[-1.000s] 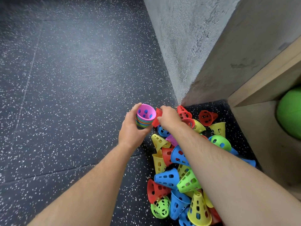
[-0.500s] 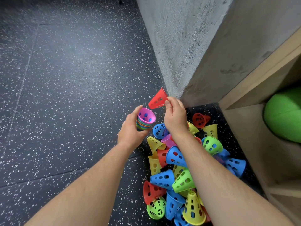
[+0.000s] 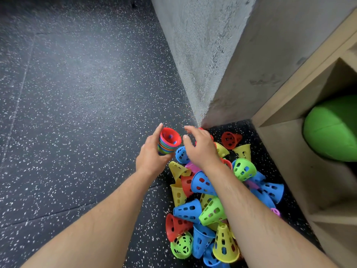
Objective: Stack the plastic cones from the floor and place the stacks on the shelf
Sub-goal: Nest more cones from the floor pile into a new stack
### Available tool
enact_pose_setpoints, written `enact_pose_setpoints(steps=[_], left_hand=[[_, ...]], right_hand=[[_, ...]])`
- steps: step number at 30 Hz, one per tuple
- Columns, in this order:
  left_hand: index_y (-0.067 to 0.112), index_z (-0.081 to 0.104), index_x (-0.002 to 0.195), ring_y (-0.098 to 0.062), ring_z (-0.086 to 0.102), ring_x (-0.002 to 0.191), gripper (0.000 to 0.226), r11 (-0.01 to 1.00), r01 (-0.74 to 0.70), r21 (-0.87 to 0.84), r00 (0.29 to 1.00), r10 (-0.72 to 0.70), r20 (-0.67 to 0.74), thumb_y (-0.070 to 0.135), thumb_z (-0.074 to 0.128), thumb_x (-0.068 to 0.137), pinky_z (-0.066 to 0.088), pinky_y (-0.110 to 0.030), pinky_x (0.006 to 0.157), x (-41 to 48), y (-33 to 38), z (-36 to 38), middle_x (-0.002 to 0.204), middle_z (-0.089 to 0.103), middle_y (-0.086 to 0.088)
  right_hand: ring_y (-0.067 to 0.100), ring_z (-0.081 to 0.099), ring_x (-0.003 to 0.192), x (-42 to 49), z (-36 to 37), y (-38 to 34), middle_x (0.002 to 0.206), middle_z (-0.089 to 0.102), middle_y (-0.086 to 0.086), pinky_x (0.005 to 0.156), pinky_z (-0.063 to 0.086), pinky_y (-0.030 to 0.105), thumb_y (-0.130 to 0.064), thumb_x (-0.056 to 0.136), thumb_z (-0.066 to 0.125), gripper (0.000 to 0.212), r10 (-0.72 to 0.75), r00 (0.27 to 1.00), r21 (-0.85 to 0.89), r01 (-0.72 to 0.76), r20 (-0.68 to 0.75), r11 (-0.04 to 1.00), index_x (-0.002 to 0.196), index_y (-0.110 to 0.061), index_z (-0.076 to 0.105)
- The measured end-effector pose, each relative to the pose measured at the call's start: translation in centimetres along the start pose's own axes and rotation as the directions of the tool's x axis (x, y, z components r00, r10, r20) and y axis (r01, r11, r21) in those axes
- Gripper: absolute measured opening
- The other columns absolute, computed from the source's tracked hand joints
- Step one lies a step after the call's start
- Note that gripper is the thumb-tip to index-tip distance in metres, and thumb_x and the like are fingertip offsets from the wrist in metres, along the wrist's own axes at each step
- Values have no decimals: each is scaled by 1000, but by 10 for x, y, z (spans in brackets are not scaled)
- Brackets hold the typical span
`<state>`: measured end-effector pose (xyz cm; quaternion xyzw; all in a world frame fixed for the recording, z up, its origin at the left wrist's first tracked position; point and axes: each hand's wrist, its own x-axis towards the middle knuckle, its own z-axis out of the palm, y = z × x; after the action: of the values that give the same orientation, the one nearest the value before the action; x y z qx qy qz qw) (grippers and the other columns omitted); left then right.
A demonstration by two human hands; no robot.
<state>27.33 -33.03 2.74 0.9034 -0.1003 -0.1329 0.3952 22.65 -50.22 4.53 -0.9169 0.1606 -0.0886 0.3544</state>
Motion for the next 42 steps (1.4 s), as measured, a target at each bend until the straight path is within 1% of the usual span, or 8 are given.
enact_pose_setpoints(steps=[10,15,21,28,33,36,39,42], left_hand=[[55,25,156,-10,51,134,105,991,-51,-124,998,55,31,28,89,77,42,-30,96,17,27,34,147,50,13],[63,17,152,-16,52,134,104,997,-67,-38,996,68,51,36,87,79,51,-47,99,21,36,40,146,50,13],[67,14,149,-17,52,135,103,997,-74,-15,996,75,51,37,86,80,52,-47,96,23,36,39,147,49,13],[70,14,146,-18,50,136,104,997,-73,-33,995,75,59,37,86,79,51,-50,101,19,36,38,149,48,15],[68,12,148,-20,51,136,105,996,-78,-44,994,81,69,35,86,81,51,-52,101,15,34,36,148,47,12],[71,9,145,-20,51,135,106,997,-66,-44,993,69,92,35,85,81,50,-53,102,14,37,35,148,46,11],[70,10,145,-20,51,135,107,997,-59,-53,993,64,100,34,86,79,49,-53,104,15,38,35,149,46,10],[67,12,148,-21,51,135,106,997,-58,-44,993,63,103,34,85,79,49,-52,104,16,38,36,149,46,8]], right_hand=[[35,43,128,38,-29,37,135,57,13,108,32,43,-44,100,38,41,379,915,-420,-293,136,859,138,-35,53],[36,40,132,43,-24,41,139,49,13,109,33,44,-49,99,39,42,458,885,-445,-376,88,812,135,-34,57],[34,35,137,40,-13,40,141,55,6,113,29,45,-45,99,39,45,494,853,-412,-394,168,822,141,-33,51],[25,63,104,33,-21,36,108,72,-3,87,51,35,-22,94,51,24,348,934,-192,-357,-79,914,103,-31,72],[27,65,92,21,-42,29,108,72,-2,79,50,39,-17,99,53,40,149,927,-29,-169,-343,985,138,-25,52],[27,63,100,10,-47,22,110,73,2,87,43,29,-12,98,55,33,13,868,-9,-20,-496,1000,130,-14,63],[20,61,101,4,-44,18,105,73,1,92,41,20,-7,95,59,27,-137,883,-43,132,-448,990,119,-13,71],[19,63,101,-4,-30,19,105,70,0,91,52,34,-7,88,64,22,-215,916,7,230,-340,973,104,-14,76]])
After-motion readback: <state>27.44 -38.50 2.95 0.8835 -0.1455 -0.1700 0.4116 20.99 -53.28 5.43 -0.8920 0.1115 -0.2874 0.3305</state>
